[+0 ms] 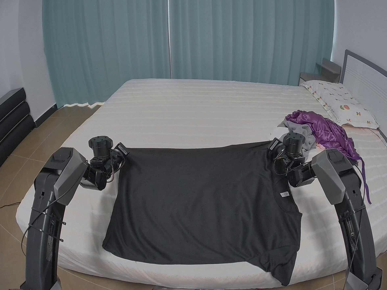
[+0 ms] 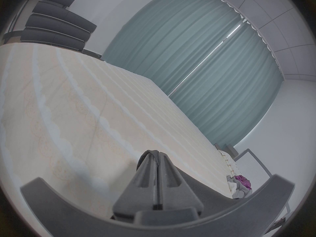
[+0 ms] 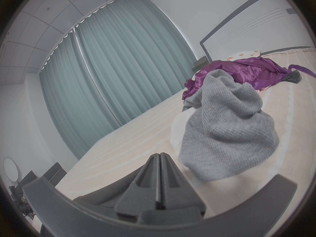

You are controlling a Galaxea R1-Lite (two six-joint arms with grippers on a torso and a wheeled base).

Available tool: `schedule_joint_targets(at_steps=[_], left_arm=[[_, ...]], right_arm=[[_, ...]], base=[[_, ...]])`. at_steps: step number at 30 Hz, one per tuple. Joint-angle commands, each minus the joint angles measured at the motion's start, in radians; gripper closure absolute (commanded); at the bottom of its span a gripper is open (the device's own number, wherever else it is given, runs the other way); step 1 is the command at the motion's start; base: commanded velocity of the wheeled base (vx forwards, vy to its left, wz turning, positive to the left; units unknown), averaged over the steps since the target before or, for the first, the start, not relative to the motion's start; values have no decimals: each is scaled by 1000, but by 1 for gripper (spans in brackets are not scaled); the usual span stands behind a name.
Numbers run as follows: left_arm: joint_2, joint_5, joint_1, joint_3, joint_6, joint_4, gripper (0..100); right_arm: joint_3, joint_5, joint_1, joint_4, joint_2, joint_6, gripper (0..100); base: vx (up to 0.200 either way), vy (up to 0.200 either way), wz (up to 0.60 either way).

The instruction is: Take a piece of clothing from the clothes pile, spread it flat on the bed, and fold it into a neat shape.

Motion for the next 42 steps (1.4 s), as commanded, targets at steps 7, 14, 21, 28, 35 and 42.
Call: schedule_joint_targets(at_steps=[7,14,21,28,35,42], left_arm=[[26,12,-2,-4,0,0,0],[-8,37,1,34,0,0,0],[-244,25,12,282,0,0,0],[-460,-83,22,591,-2,-7,0],[-615,-110,8,899,-2,-97,0],[-684,-113,-1,1117,-11,-106,0]], right_arm=[[7,2,8,24,28,1,0],[266,28,10,-11,-163,41,0],[663,168,5,-91,-439,108,0],[998,250,11,-191,-634,240,0],[1392,298,68,-370,-756,265,0],[1607,300,111,-454,-796,305,0]], base=[[0,0,0],[0,0,0],[0,0,0],[0,0,0],[0,0,0],[0,0,0]])
